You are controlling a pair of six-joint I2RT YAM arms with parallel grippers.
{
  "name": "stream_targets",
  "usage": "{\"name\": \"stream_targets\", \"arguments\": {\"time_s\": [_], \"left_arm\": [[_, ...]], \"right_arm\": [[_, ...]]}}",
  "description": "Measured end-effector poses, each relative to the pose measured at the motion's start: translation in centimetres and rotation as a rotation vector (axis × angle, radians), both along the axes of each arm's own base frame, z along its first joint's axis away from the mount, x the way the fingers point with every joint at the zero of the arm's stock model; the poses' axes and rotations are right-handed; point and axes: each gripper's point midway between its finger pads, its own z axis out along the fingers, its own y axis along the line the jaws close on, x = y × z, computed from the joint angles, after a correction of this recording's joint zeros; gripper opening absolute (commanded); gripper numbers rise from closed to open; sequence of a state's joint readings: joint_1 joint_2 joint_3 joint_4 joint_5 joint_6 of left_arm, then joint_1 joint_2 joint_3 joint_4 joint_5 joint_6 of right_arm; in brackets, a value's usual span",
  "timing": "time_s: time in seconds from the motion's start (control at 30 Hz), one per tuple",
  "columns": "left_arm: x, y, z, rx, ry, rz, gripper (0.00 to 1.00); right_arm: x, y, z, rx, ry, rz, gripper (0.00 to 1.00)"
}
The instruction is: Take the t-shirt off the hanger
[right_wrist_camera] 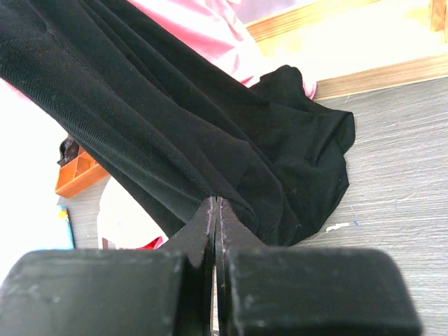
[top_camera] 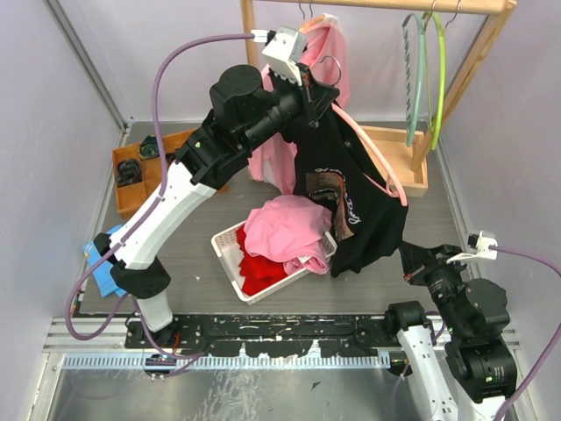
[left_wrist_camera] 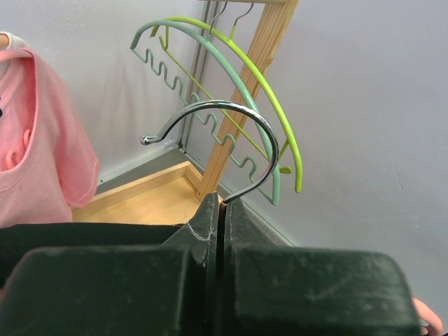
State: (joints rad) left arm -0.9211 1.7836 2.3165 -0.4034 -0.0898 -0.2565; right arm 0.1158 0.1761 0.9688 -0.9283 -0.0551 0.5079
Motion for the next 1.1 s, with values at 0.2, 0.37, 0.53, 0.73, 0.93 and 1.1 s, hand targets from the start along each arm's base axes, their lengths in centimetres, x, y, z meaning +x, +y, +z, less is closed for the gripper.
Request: {"name": "stream_targets", "arguments": {"time_s": [0.2, 0.37, 0.53, 0.73, 0.93, 1.1], "left_arm": [[-0.2, -0.1, 0.1, -0.003, 0.003, -0.005, 0.00], [-0.4, -0.1, 0.6, -0.031, 0.015, -0.010, 0.00], [-0.6, -0.2, 0.7, -0.041, 0.021, -0.018, 0.00], [-0.8, -0.7, 0.7, -0.049, 0.013, -0.035, 0.00], [-2.0, -1.7, -1.3, -0.015, -0.008, -0.066, 0.00], [-3.3, -2.4, -3.9, 0.032, -0.002, -0.101, 0.00]], "right_arm": [[-0.8, -0.2, -0.2, 0.009, -0.012, -0.008, 0.01], [-0.8, -0.2, -1.2, 0.011, 0.024, -0.009, 0.01], [-0.8, -0.1, -1.3, 0.013, 0.026, -0.009, 0.01], [-1.1, -0.2, -0.7, -0.007, 0.004, -0.005, 0.29], [-1.9, -1.1, 1.8, -0.077, -0.050, -0.023, 0.48], [-1.9, -2.8, 5.2, -0.149, -0.087, -0.100, 0.51]]}}
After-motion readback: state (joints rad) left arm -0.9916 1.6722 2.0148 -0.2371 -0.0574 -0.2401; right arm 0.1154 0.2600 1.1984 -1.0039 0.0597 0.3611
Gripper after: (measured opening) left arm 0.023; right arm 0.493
